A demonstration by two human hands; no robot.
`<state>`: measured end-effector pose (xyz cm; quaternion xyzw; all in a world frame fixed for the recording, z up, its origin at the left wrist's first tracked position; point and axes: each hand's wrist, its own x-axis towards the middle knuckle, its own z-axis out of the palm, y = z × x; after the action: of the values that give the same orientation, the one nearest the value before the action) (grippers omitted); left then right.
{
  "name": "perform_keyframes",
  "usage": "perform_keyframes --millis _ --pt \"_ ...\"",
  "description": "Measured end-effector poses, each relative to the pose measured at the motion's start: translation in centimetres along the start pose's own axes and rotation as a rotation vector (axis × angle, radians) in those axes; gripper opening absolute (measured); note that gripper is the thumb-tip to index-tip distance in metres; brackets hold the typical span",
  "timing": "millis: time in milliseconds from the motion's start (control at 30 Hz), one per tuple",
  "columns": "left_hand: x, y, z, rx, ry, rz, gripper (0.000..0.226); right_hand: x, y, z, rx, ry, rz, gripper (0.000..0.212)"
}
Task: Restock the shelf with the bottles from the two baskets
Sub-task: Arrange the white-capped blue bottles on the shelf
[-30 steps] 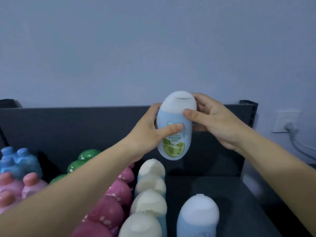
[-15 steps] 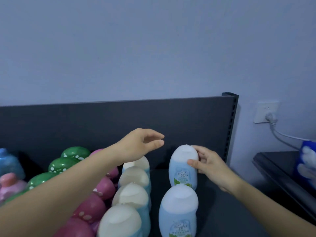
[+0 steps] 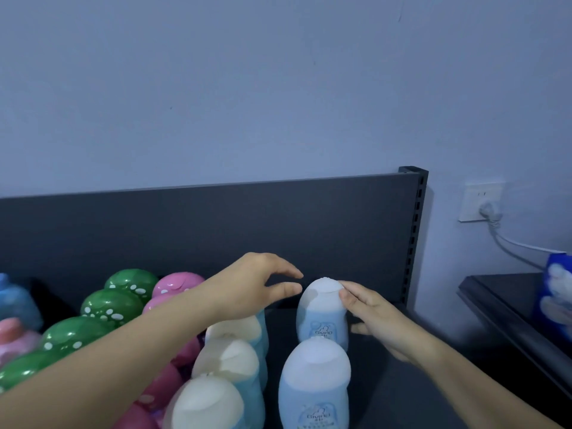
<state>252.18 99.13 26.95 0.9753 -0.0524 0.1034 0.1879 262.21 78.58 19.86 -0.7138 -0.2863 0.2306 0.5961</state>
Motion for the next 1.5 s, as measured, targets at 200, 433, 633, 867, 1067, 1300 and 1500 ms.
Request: perform_keyframes --millis 200,433,633,867,1067,1300,1500 --pt "0.2 0.4 0.2 0.118 -0.032 0.043 0.033 -0.9 -0.3 0.4 0.027 0.005 0.015 0.024" --pt "0.0 0.1 -0.1 0.072 0.010 0.046 0.029 -2.5 0.0 2.1 0.011 -0.046 -0.044 0.024" --pt "-0.4 0.9 0.3 -0.014 -0.047 0.109 0.026 -3.0 0.1 2.3 0.035 -0.070 -0.047 0.031" --pt "-0.4 1.7 0.9 -0.011 -0.139 0.115 0.033 -3.7 0.2 0.9 -0.025 0.008 -0.015 0.037" --pt "-0.5 1.8 1.7 0.069 -0.224 0.071 0.045 -7.2 1.5 -0.1 -0.078 -0.061 -0.116 0.052" --pt "-0.6 1.8 1.7 0.102 -0.221 0.070 0.040 -9.1 4.9 3.6 -0.183 0.131 -0.082 0.049" --pt "-0.8 1.0 1.7 0.104 -0.226 0.064 0.035 -9.0 5.7 4.6 -0.228 0.173 -0.105 0.037"
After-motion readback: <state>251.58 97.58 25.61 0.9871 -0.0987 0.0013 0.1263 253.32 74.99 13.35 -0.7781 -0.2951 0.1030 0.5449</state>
